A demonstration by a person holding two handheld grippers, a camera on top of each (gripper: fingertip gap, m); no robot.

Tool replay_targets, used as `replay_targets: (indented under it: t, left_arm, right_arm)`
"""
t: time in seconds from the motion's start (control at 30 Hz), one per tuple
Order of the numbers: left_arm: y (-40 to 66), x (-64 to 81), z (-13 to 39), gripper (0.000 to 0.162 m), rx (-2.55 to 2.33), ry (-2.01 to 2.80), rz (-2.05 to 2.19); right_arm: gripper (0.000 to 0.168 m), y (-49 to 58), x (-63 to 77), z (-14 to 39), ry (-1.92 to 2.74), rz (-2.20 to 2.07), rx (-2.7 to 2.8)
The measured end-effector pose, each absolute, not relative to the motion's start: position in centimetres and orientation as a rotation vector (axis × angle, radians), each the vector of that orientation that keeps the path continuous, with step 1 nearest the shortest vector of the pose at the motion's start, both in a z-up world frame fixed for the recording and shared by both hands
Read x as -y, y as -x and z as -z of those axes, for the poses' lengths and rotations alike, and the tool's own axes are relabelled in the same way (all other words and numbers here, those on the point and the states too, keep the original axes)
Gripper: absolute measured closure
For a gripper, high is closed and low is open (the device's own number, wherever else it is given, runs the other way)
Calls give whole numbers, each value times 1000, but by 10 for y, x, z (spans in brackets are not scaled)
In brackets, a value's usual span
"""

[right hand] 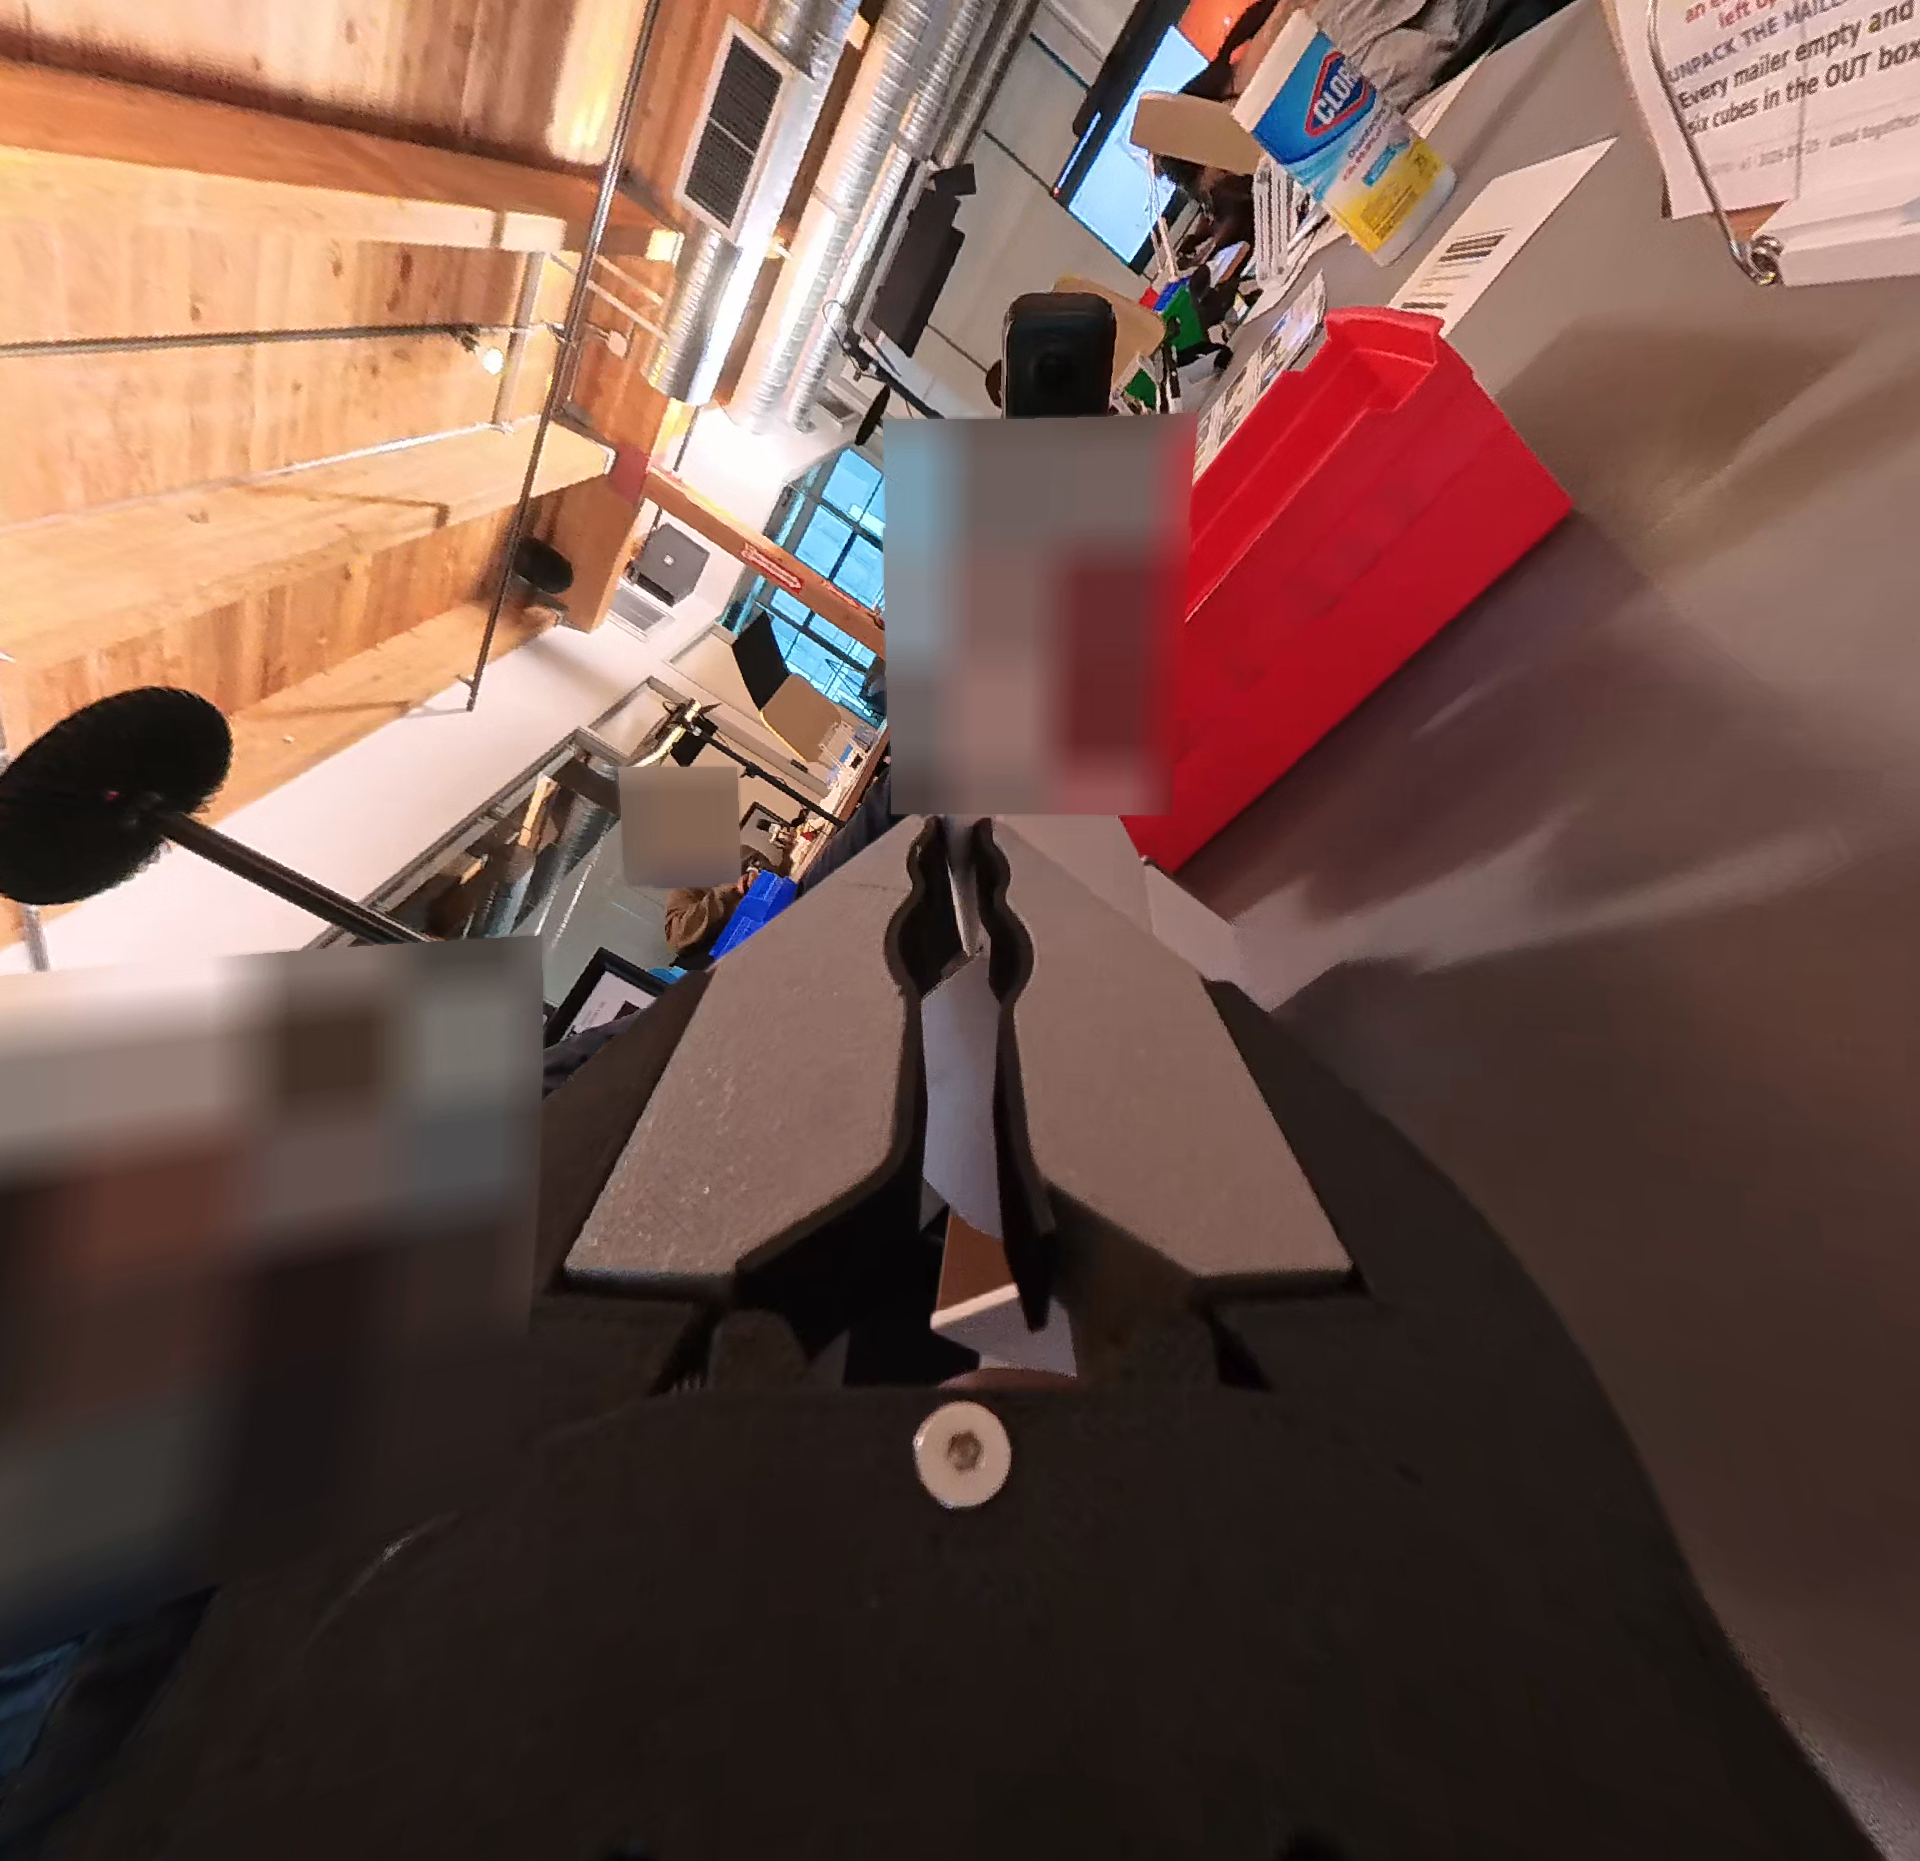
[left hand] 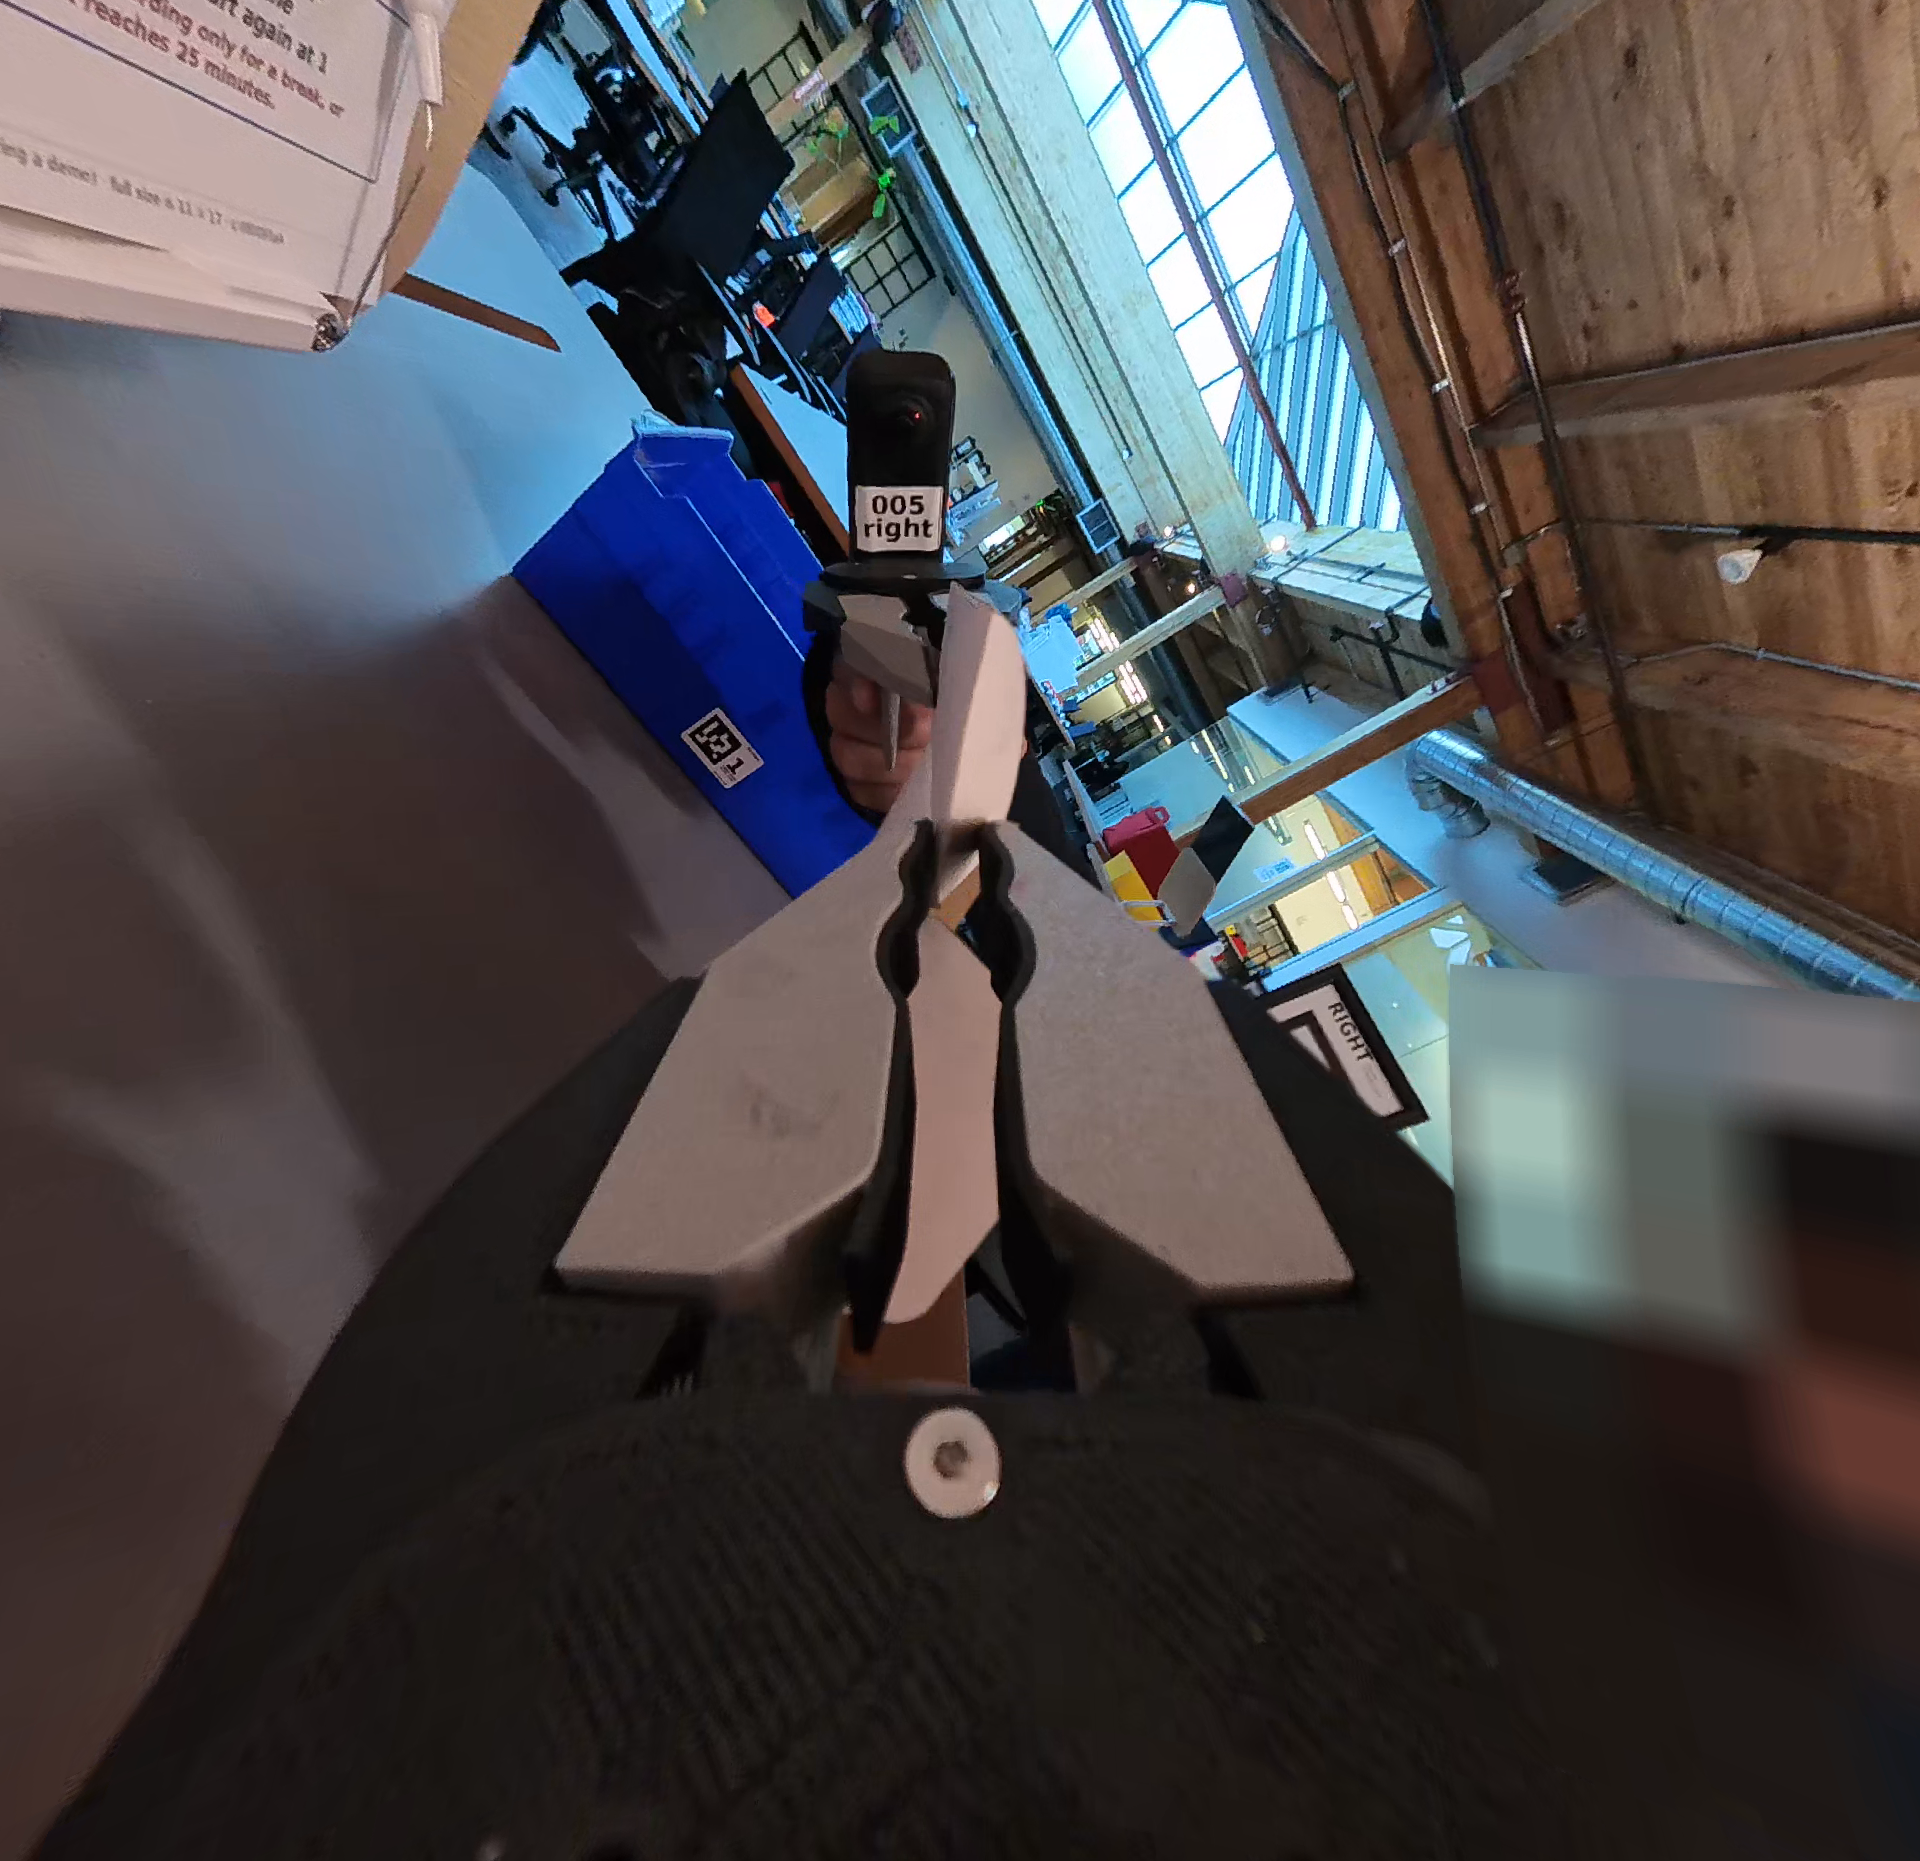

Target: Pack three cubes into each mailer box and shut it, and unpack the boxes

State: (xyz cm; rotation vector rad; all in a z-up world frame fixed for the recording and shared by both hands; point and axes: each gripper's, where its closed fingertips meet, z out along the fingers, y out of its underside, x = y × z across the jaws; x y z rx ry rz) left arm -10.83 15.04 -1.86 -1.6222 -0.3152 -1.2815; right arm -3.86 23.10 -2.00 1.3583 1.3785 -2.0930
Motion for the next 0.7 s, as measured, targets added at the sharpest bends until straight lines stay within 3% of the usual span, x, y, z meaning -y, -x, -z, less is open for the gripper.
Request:
replay_targets:
  t: [0.33, 0.43, 0.63, 0.7]
  left_arm:
    - [105, -147, 24, 147, 180, 1729, 1064]
    - [113, -144, 23, 144, 196, 1726, 1013]
    - [127, -128, 4, 114, 212, 1731, 823]
    - [122, -117, -5, 112, 157, 1781, 662]
  right_arm:
    - [158, 37, -244, 19, -1430, 2165, -1713]
    - [146, 34, -244, 22, -1465, 2146, -1893]
    - [111, 24, -259, 3, -1563, 2221, -2074]
    - [111, 13, -265, -6, -1599, 2252, -2146]
